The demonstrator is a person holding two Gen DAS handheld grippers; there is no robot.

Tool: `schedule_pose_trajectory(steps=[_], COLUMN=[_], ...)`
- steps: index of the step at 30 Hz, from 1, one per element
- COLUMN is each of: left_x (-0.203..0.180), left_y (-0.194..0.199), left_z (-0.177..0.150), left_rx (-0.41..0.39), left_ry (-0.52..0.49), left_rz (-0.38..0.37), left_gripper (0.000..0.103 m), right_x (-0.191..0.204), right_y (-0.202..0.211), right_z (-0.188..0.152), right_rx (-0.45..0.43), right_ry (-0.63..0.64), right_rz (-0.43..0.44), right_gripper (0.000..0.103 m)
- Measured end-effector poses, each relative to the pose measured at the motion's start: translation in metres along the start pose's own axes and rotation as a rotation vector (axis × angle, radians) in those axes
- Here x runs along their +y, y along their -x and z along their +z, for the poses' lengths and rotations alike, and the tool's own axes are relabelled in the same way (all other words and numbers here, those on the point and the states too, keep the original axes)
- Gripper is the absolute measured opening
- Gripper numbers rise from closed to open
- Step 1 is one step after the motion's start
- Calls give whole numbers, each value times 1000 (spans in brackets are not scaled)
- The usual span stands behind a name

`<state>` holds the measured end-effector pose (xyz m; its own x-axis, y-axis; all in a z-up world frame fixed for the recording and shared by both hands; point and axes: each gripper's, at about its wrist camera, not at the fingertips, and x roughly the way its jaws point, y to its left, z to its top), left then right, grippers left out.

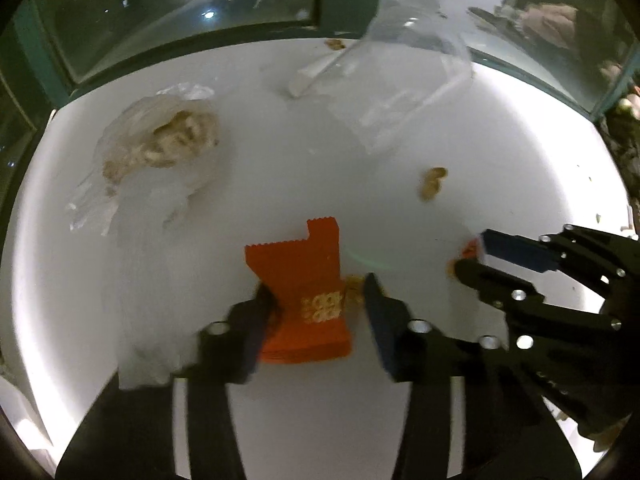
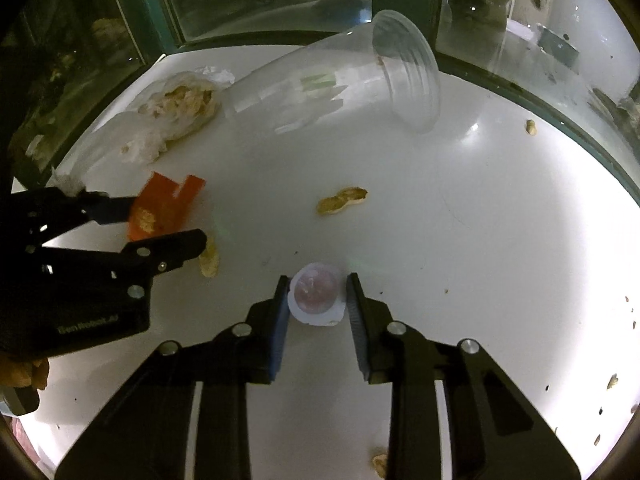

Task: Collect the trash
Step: 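Grasp the red snack wrapper with the left tool while the right tool grasps the white cup lid, then lift the red wrapper and white lid off the table with both tools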

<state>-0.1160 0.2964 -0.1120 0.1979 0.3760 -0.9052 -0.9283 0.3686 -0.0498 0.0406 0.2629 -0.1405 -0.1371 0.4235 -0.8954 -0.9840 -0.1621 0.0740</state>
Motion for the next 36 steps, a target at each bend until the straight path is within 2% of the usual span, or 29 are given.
schedule_pose_trajectory(steps=[2,5,12,16,24,36], left_x=[-4,-5,8,12,5,-25], left_y=[1,3,9,11,26,86], left_z=[0,-1,3,2,0,-16], left_rx=[1,1,-6,8,12,-7], left_ry=[-6,-12,42,58,26,-36], left_rz=[-4,1,-59,-70,-65,-99], left_gripper=[28,25,21,18,17,16], right_x=[0,1,2,5,3,9], right_y=[1,5,11,14,29,97], right_z=[-2,-7,-9,-8,-11,-33], right_rx=[3,1,-7,-9,-8,-46], right_ry=[-7,-5,-15,-9,-23,-38], right_rz=[4,10,26,34,51,65], right_gripper=[28,28,28,28,28,28])
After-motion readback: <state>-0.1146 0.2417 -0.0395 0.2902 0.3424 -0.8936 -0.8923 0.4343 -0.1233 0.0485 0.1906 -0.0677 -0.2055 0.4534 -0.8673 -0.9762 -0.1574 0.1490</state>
